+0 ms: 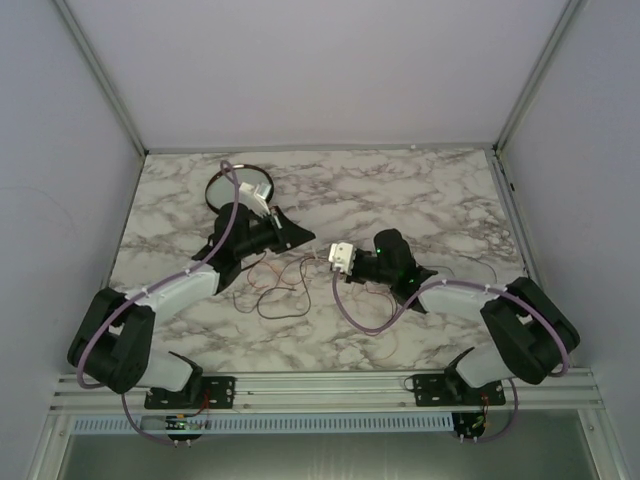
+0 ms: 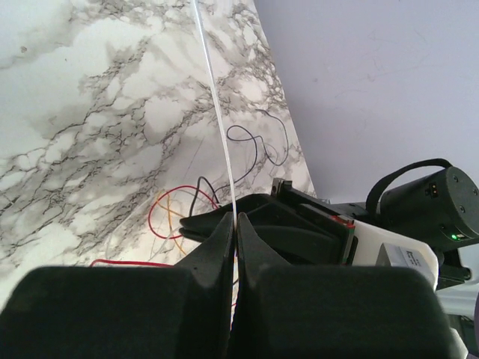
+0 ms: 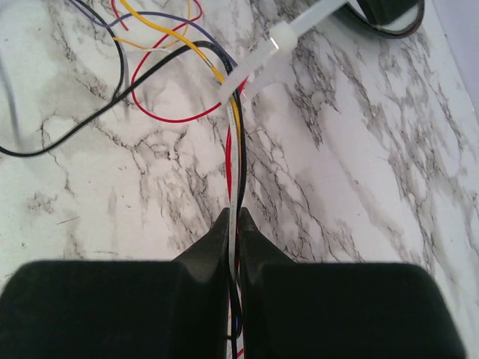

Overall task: Zip-tie the wires
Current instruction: Adjust the cable at the center of the board.

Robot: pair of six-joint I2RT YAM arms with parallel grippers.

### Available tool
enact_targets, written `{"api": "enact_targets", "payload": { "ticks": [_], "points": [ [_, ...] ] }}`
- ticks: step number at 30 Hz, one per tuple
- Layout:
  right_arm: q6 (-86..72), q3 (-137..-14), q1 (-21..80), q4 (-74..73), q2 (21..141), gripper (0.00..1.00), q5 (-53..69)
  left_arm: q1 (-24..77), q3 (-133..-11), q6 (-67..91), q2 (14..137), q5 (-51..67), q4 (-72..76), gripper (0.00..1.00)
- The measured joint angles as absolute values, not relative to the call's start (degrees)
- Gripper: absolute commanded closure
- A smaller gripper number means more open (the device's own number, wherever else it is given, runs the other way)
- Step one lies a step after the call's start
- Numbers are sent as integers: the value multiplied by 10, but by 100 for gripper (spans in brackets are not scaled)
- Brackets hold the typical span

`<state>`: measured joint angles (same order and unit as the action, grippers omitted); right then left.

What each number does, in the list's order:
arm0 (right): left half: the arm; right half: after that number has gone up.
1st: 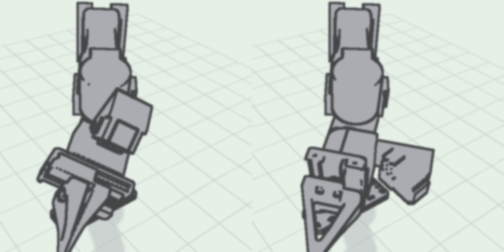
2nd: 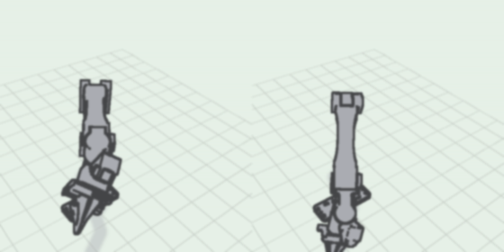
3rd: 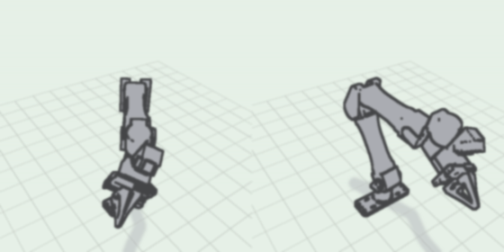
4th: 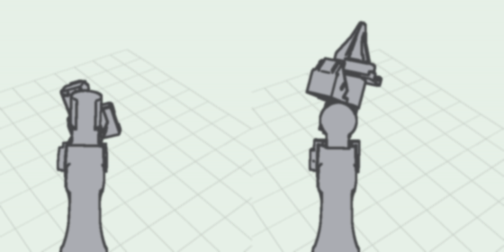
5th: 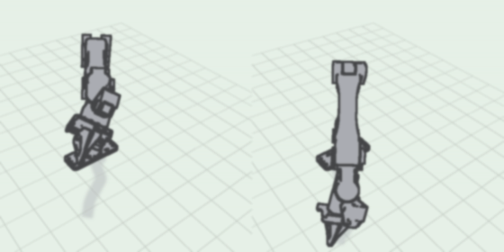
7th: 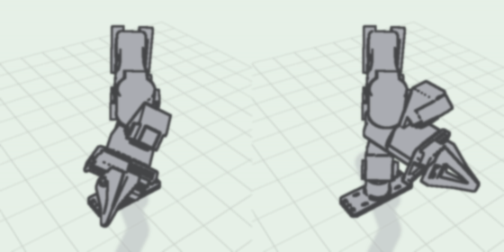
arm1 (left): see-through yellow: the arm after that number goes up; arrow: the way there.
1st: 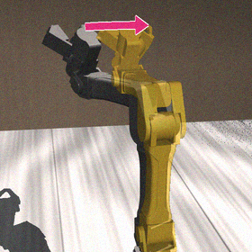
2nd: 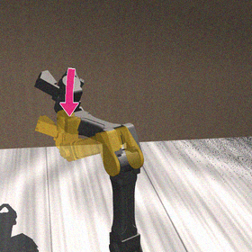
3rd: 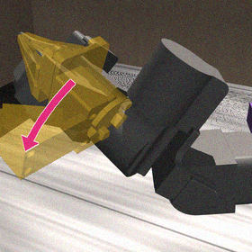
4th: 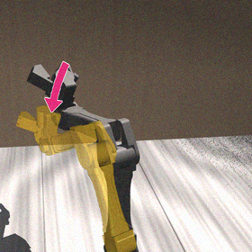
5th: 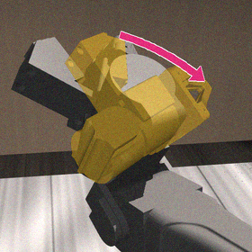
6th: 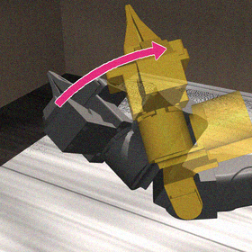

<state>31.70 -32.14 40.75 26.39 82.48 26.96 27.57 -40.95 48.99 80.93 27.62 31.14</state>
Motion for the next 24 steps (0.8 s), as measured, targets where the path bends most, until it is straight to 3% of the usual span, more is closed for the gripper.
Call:
{"api": "enact_targets", "payload": {
  "ticks": [24],
  "points": [
    [277,-304,403,218,756,100,150,243,-409,456,733,273,238,100]
  ]
}}
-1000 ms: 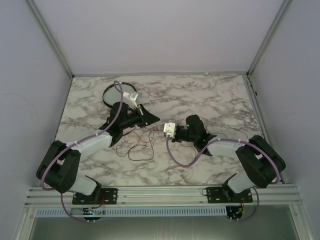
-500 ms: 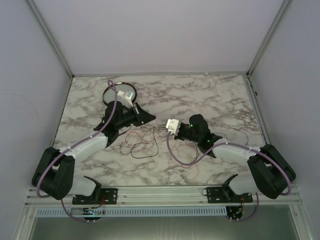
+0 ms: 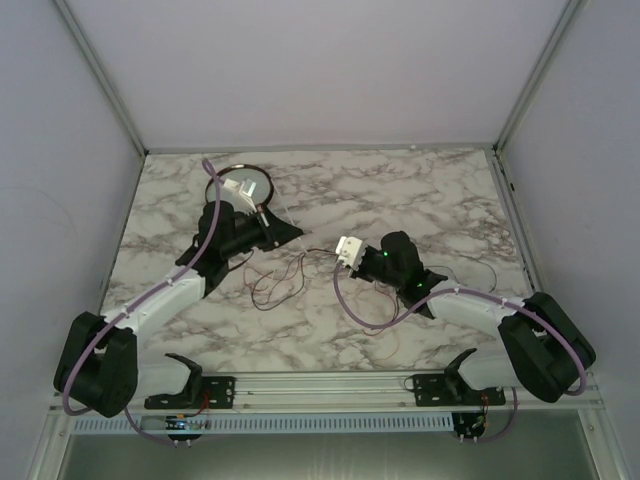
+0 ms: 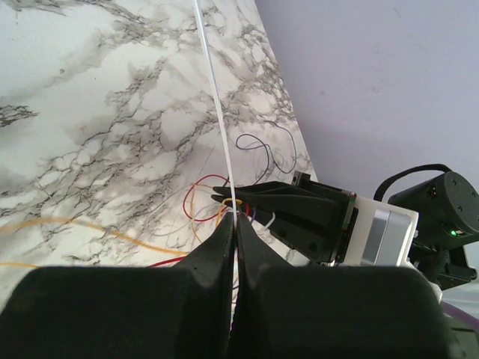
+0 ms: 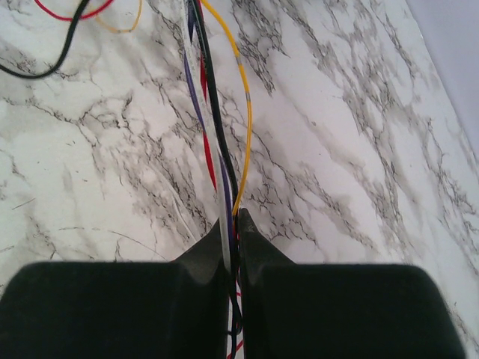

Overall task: Zip-tie the wires
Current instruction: Adjust the cable at the center of the board.

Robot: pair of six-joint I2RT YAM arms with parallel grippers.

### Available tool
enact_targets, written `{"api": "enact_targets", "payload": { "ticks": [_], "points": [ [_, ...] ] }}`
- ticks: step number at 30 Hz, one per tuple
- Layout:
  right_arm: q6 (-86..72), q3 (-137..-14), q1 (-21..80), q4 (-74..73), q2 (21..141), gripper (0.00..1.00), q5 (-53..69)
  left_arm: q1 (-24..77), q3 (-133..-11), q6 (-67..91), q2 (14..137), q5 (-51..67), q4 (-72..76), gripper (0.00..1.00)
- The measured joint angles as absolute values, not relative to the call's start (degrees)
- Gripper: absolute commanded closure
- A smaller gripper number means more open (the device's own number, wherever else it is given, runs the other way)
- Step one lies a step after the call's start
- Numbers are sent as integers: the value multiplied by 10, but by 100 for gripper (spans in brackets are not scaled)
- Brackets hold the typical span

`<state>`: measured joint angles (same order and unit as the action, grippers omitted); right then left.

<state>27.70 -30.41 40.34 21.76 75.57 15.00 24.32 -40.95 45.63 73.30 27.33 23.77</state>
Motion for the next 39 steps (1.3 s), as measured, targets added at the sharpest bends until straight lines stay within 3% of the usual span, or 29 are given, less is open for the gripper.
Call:
{"api": "enact_targets", "payload": {
  "ticks": [14,15,19,23,39],
  "points": [
    [261,-302,399,223,755,98,109,226,-410,440,699,268,196,100],
    [259,-302,399,225,755,85,109,225,-410,439,699,268,194,100],
    [251,-302,398,229,755,57,119,225,-410,437,699,268,189,100],
    [255,-302,397,224,747,43,154,224,-411,433,699,268,187,100],
    [264,-272,365,234,615,42,245,224,-432,422,701,271,176,100]
  ]
}}
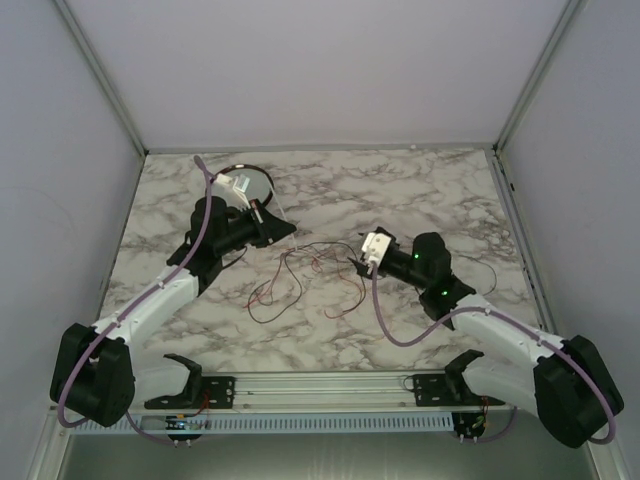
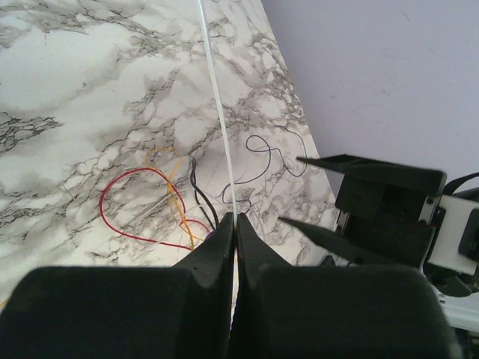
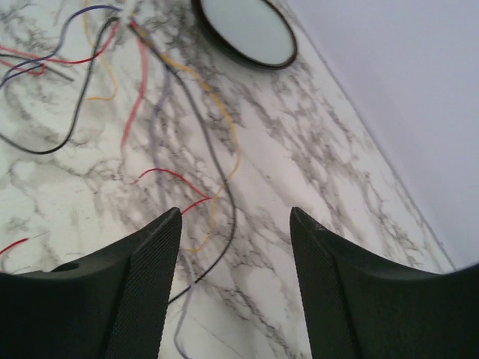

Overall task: Zip-tie the wires
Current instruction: Adjust the cable at the center of the board.

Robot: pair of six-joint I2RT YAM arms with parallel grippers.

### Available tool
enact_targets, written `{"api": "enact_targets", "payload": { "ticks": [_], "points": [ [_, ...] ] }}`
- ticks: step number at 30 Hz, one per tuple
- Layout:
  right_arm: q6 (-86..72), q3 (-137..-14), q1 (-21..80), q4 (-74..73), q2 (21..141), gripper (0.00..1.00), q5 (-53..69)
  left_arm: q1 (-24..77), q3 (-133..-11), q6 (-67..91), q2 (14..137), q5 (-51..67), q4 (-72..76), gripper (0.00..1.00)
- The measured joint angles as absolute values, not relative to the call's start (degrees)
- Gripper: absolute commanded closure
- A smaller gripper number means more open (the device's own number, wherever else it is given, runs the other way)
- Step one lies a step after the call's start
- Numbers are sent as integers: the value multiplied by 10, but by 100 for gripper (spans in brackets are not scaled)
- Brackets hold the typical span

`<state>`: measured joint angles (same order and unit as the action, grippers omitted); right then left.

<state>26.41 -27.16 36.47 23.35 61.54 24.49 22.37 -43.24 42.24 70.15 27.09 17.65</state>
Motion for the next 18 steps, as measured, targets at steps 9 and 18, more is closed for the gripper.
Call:
{"api": "enact_targets", "payload": {
  "ticks": [9,18],
  "points": [
    [246,-315,292,269,698,54,299,224,-432,416,701,280,174,100],
    [289,-375,290,243,815,54,348,224,-432,416,701,286,174,100]
  ]
}}
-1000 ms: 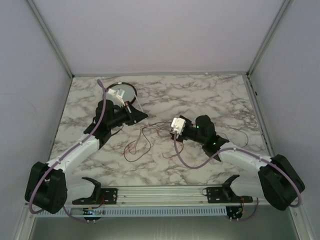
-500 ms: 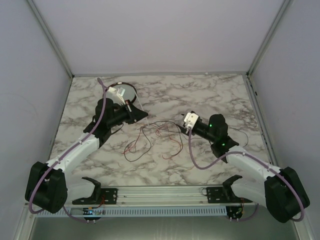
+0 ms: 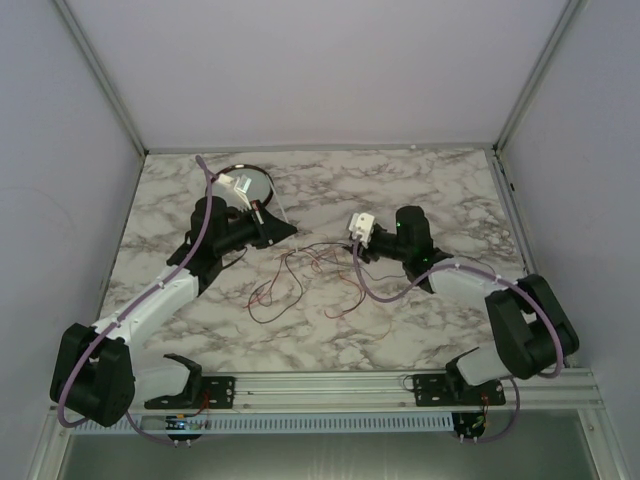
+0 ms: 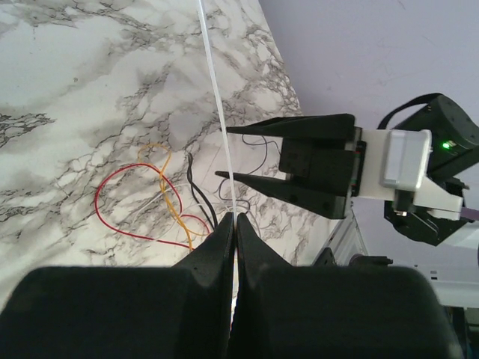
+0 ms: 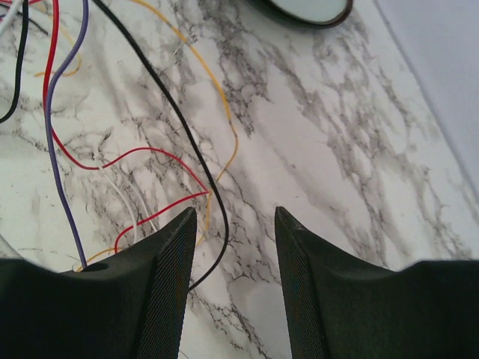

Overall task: Zip-tie the wires
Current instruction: Adjust the cable at the center of the board.

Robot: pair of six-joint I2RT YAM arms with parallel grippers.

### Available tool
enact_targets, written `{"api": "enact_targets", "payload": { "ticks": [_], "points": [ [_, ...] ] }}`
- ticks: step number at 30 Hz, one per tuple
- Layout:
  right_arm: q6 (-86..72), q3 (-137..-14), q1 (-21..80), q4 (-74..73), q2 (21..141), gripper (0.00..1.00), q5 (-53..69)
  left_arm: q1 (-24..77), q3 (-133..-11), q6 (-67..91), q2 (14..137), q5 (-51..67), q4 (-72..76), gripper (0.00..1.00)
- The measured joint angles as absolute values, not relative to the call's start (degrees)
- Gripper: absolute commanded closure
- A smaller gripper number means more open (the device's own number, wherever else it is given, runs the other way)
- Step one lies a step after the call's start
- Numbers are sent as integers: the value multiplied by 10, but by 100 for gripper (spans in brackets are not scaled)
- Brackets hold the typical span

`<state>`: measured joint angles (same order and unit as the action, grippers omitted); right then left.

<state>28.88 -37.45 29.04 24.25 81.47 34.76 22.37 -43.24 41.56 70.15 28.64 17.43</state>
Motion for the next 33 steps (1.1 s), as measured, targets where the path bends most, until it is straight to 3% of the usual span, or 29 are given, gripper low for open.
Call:
{"api": "enact_targets", "payload": {
  "ticks": [9,11,14,21,33],
  "points": [
    [316,-405,291,220,892,56,367,224,-432,416,701,291,175,100],
    [319,-414,291,218,907,69,371,224,-432,416,701,291,175,100],
    [320,-426,292,218,923,100,374,224,-432,416,701,291,175,100],
    [312,-441,293,178,910,100,354,222,-432,416,701,284,175,100],
    [217,-349,285,138,701,100,220,207,-432,417,701,280,172,100]
  ]
}}
